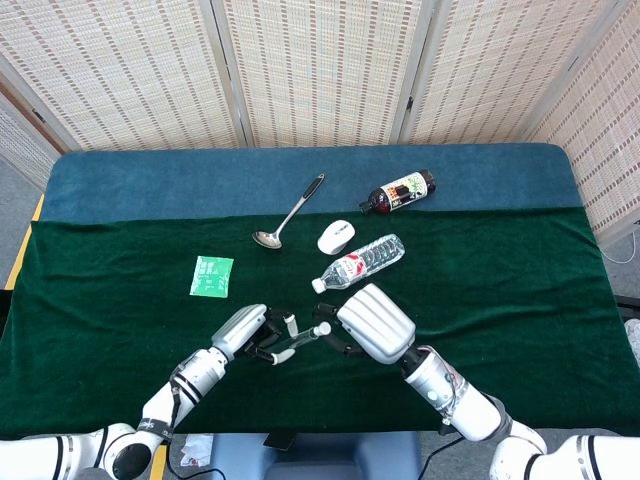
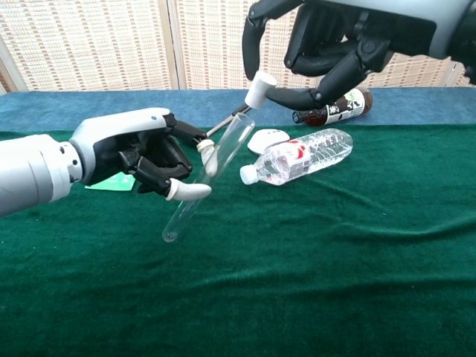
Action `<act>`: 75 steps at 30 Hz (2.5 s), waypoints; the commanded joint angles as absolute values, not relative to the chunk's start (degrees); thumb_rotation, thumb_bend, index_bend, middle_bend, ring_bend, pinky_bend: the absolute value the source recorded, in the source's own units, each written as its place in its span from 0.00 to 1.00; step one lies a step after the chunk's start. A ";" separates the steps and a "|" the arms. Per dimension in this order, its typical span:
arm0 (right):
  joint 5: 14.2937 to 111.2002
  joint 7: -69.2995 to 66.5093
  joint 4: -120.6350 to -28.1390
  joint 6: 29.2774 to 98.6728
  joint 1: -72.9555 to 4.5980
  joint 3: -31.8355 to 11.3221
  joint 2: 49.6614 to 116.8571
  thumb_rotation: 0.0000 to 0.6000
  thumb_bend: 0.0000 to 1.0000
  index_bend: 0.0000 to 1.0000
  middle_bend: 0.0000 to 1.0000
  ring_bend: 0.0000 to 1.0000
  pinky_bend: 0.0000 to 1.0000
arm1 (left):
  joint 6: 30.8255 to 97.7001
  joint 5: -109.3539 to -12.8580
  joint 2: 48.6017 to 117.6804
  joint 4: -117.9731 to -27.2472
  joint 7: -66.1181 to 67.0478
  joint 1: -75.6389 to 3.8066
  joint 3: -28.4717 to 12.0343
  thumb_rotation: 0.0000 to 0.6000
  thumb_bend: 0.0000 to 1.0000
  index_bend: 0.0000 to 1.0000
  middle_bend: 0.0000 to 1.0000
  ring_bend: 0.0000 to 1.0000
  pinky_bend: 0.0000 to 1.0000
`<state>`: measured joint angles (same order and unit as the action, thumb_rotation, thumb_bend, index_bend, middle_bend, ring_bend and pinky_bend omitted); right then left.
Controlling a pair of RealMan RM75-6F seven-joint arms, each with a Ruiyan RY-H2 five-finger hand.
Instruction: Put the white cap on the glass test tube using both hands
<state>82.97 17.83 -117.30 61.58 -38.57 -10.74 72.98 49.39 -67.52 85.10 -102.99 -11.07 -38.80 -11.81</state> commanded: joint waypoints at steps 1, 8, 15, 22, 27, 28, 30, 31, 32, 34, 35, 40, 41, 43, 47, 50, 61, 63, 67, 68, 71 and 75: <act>82.79 18.05 -117.26 61.47 -38.65 -10.57 73.02 1.00 0.51 0.78 1.00 1.00 1.00 | 49.22 -67.46 85.03 -102.94 -11.29 -38.92 -11.70 1.00 0.51 0.68 0.98 0.97 0.86; 81.89 18.85 -117.22 61.30 -38.91 -10.39 73.14 1.00 0.51 0.78 1.00 1.00 1.00 | 49.50 -67.56 85.21 -102.91 -11.39 -39.22 -11.61 1.00 0.51 0.68 0.98 0.97 0.86; 81.18 19.53 -117.22 61.02 -39.42 -10.43 73.45 1.00 0.51 0.78 1.00 1.00 1.00 | 49.61 -66.83 85.23 -102.98 -10.85 -39.61 -11.61 1.00 0.51 0.68 0.98 0.97 0.86; 80.95 19.91 -117.03 60.91 -39.83 -10.45 73.82 1.00 0.51 0.78 1.00 1.00 1.00 | 49.72 -66.13 85.40 -103.16 -10.31 -39.92 -11.61 1.00 0.51 0.68 0.98 0.97 0.86; 80.37 20.37 -117.01 60.71 -40.19 -10.52 73.96 1.00 0.51 0.78 1.00 1.00 1.00 | 49.94 -65.52 85.53 -103.56 -9.43 -40.23 -11.62 1.00 0.51 0.68 0.98 0.97 0.86; 80.33 20.45 -117.03 60.71 -40.23 -10.50 73.99 1.00 0.51 0.78 1.00 1.00 1.00 | 49.92 -65.38 85.55 -103.62 -9.38 -40.27 -11.63 1.00 0.51 0.68 0.98 0.97 0.86; 80.18 20.59 -117.02 60.61 -40.34 -10.43 74.04 1.00 0.51 0.78 1.00 1.00 1.00 | 49.92 -65.10 85.58 -103.70 -9.16 -40.39 -11.64 1.00 0.51 0.68 0.98 0.97 0.86; 80.12 20.65 -117.01 60.58 -40.39 -10.39 74.08 1.00 0.51 0.78 1.00 1.00 1.00 | 49.87 -64.99 85.59 -103.73 -8.96 -40.48 -11.57 1.00 0.51 0.68 0.98 0.97 0.86; 80.06 20.73 -117.00 60.57 -40.43 -10.37 74.10 1.00 0.51 0.78 1.00 1.00 1.00 | 49.84 -64.90 85.59 -103.77 -8.83 -40.53 -11.53 1.00 0.51 0.68 0.98 0.97 0.86; 79.96 20.87 -117.04 60.54 -40.50 -10.29 74.15 1.00 0.51 0.78 1.00 1.00 1.00 | 49.93 -64.69 85.68 -103.82 -8.70 -40.58 -11.52 1.00 0.51 0.68 0.98 0.97 0.86; 79.92 20.96 -117.07 60.51 -40.54 -10.26 74.16 1.00 0.51 0.78 1.00 1.00 1.00 | 49.95 -64.63 85.69 -103.83 -8.68 -40.60 -11.51 1.00 0.51 0.68 0.98 0.97 0.86; 80.11 21.03 -117.25 60.93 -40.48 -10.14 74.20 1.00 0.51 0.78 1.00 1.00 1.00 | 50.04 -64.44 85.71 -103.76 -8.63 -40.64 -11.45 1.00 0.51 0.68 0.98 0.97 0.86; 80.22 20.99 -117.26 61.07 -40.43 -10.11 74.17 1.00 0.51 0.78 1.00 1.00 1.00 | 49.99 -64.38 85.67 -103.69 -8.72 -40.65 -11.45 1.00 0.51 0.68 0.98 0.97 0.86; 80.27 20.97 -117.27 61.15 -40.37 -10.01 74.09 1.00 0.51 0.78 1.00 1.00 1.00 | 49.95 -64.37 85.62 -103.60 -8.86 -40.64 -11.43 1.00 0.51 0.68 0.98 0.97 0.86; 80.29 20.70 -117.09 61.22 -40.36 -9.88 74.14 1.00 0.51 0.78 1.00 1.00 1.00 | 49.93 -64.47 85.63 -103.52 -9.13 -40.65 -11.38 1.00 0.51 0.68 0.98 0.97 0.86; 80.00 20.99 -116.97 60.96 -40.48 -9.74 74.17 1.00 0.51 0.78 1.00 1.00 1.00 | 49.94 -64.60 85.69 -103.52 -9.40 -40.64 -11.38 1.00 0.51 0.68 0.98 0.97 0.86; 78.36 22.77 -117.03 59.88 -41.43 -9.65 74.95 1.00 0.51 0.78 1.00 1.00 1.00 | 50.18 -64.43 85.75 -103.35 -8.87 -40.88 -11.40 1.00 0.51 0.68 0.98 0.97 0.86; 77.91 23.25 -117.06 59.67 -41.59 -9.60 75.00 1.00 0.51 0.78 1.00 1.00 1.00 | 50.38 -64.30 85.75 -103.23 -8.62 -40.86 -11.39 1.00 0.51 0.68 0.98 0.97 0.86; 76.91 24.23 -117.02 59.26 -41.90 -9.43 75.21 1.00 0.51 0.78 1.00 1.00 1.00 | 50.78 -64.12 85.59 -102.93 -8.08 -40.75 -11.31 1.00 0.51 0.68 0.98 0.97 0.86; 76.63 24.49 -116.97 59.11 -42.00 -9.34 75.28 1.00 0.51 0.78 1.00 1.00 1.00 | 50.98 -64.08 85.57 -102.83 -7.82 -40.71 -11.26 1.00 0.51 0.68 0.98 0.97 0.86; 76.07 25.05 -116.75 58.83 -42.24 -9.16 75.60 1.00 0.51 0.78 1.00 1.00 1.00 | 51.22 -63.94 85.42 -102.83 -7.57 -40.61 -11.24 1.00 0.51 0.68 0.98 0.97 0.86; 75.61 25.68 -116.27 58.64 -42.53 -8.97 76.03 1.00 0.51 0.78 1.00 1.00 1.00 | 51.30 -63.84 85.19 -102.87 -7.39 -40.53 -11.17 1.00 0.51 0.69 0.99 0.97 0.86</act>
